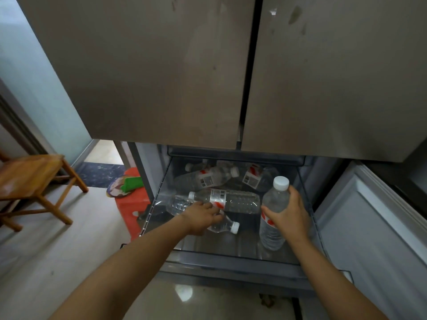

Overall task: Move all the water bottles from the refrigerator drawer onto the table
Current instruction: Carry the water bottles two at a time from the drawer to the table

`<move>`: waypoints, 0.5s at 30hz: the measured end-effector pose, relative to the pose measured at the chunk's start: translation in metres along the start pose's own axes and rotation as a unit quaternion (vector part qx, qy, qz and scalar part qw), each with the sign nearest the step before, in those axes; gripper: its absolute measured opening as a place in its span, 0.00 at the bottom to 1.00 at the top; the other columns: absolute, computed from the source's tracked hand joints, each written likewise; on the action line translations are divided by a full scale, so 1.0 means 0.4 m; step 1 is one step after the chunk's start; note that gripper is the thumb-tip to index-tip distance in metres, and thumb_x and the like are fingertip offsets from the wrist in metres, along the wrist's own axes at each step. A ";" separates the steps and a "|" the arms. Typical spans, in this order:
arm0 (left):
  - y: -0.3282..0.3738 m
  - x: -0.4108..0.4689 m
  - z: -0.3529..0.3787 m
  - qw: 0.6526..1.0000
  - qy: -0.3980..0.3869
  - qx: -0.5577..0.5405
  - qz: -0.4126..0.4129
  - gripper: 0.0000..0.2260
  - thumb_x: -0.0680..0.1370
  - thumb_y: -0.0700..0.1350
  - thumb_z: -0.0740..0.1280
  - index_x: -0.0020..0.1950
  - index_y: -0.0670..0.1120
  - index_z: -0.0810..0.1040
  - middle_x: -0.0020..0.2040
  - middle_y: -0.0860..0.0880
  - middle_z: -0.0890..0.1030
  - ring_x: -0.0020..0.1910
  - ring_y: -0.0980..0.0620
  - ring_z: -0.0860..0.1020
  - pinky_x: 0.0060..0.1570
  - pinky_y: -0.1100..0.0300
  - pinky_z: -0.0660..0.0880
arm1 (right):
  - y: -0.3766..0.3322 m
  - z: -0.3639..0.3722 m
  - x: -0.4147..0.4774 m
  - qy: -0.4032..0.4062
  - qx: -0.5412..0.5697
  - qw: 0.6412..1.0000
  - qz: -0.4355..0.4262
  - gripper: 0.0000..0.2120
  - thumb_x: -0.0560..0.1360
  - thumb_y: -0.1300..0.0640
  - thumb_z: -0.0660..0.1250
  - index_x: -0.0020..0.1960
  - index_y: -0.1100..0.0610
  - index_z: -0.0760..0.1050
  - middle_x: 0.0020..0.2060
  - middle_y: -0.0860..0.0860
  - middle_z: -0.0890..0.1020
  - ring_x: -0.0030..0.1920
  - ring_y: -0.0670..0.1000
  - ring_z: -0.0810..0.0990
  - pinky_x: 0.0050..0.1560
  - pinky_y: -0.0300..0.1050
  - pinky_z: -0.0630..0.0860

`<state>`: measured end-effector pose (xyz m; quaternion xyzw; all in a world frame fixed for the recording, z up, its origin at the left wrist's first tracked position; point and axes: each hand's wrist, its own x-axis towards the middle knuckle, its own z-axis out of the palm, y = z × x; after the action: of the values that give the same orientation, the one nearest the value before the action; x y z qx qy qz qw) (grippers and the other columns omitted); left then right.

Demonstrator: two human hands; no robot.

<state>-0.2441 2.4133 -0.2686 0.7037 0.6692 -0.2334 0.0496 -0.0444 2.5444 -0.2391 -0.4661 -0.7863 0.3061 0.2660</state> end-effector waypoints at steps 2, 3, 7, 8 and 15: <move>0.004 0.006 0.002 1.000 -0.009 0.021 0.008 0.38 0.72 0.43 0.69 0.75 0.49 0.49 0.75 0.39 0.53 0.73 0.41 0.54 0.70 0.45 0.56 | -0.004 -0.001 0.000 -0.003 0.002 1.000 0.004 0.40 0.64 0.52 0.76 0.70 0.55 0.61 0.65 0.57 0.71 0.63 0.61 0.72 0.57 0.57 0.71; 0.009 0.008 0.004 0.999 -0.010 0.030 0.008 0.39 0.72 0.43 0.69 0.75 0.50 0.47 0.75 0.38 0.51 0.73 0.40 0.52 0.70 0.45 0.55 | -0.005 -0.002 -0.001 -0.008 0.001 1.000 0.004 0.40 0.64 0.51 0.76 0.70 0.55 0.61 0.65 0.57 0.70 0.62 0.61 0.72 0.57 0.56 0.71; 0.015 0.018 0.022 0.998 -0.007 0.066 0.001 0.41 0.72 0.41 0.68 0.75 0.51 0.43 0.75 0.38 0.46 0.74 0.39 0.47 0.71 0.42 0.50 | -0.004 -0.007 -0.003 -0.026 -0.001 1.000 -0.001 0.40 0.65 0.51 0.76 0.70 0.54 0.59 0.65 0.56 0.70 0.62 0.60 0.72 0.57 0.55 0.71; 0.015 0.020 0.030 0.997 -0.006 0.072 -0.001 0.42 0.73 0.40 0.68 0.75 0.52 0.41 0.75 0.37 0.45 0.74 0.38 0.47 0.71 0.41 0.50 | -0.004 -0.007 -0.002 -0.030 0.001 1.000 -0.004 0.40 0.65 0.51 0.76 0.70 0.54 0.59 0.65 0.56 0.70 0.62 0.60 0.72 0.57 0.55 0.71; 0.039 0.039 0.040 0.998 0.013 0.063 -0.002 0.36 0.75 0.39 0.64 0.75 0.49 0.46 0.72 0.35 0.54 0.70 0.37 0.54 0.67 0.44 0.57 | -0.007 0.000 0.002 -0.032 0.004 0.999 -0.003 0.40 0.65 0.50 0.76 0.70 0.55 0.59 0.66 0.56 0.70 0.63 0.60 0.72 0.57 0.55 0.71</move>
<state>-0.2334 2.4198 -0.2927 0.7072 0.6550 -0.2659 -0.0044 -0.0463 2.5440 -0.2368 -0.4521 -0.7949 0.3232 0.2433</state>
